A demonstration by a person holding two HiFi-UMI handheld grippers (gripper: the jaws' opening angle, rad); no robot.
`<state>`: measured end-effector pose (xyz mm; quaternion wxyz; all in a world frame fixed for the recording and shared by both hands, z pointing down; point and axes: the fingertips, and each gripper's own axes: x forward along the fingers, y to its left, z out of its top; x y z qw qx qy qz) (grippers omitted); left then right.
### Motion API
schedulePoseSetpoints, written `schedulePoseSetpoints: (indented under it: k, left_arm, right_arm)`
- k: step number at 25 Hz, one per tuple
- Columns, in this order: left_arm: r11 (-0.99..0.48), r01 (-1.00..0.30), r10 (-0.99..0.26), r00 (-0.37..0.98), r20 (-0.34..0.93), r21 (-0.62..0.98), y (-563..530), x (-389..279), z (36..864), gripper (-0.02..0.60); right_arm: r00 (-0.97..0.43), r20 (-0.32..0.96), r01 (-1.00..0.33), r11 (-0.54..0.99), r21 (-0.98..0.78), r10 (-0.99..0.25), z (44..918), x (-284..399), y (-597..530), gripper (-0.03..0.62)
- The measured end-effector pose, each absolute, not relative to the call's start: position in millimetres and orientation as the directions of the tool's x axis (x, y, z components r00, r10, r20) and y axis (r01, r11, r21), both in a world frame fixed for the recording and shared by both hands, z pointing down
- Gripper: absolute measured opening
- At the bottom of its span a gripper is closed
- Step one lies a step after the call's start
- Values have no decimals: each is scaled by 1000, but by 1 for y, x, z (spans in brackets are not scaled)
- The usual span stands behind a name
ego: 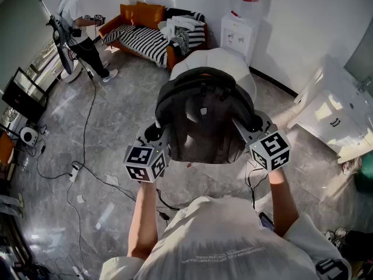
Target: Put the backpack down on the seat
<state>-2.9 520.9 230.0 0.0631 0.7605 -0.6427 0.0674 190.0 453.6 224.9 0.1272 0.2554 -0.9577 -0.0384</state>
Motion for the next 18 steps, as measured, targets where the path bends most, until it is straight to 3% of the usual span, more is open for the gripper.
schedulePoseSetpoints:
  k: [18]
  left_arm:
    - [-259, -966, -948, 258, 186, 20, 544, -31, 232, 78]
  right_arm:
    - [-805, 238, -529, 839, 129, -544, 227, 164, 485, 80]
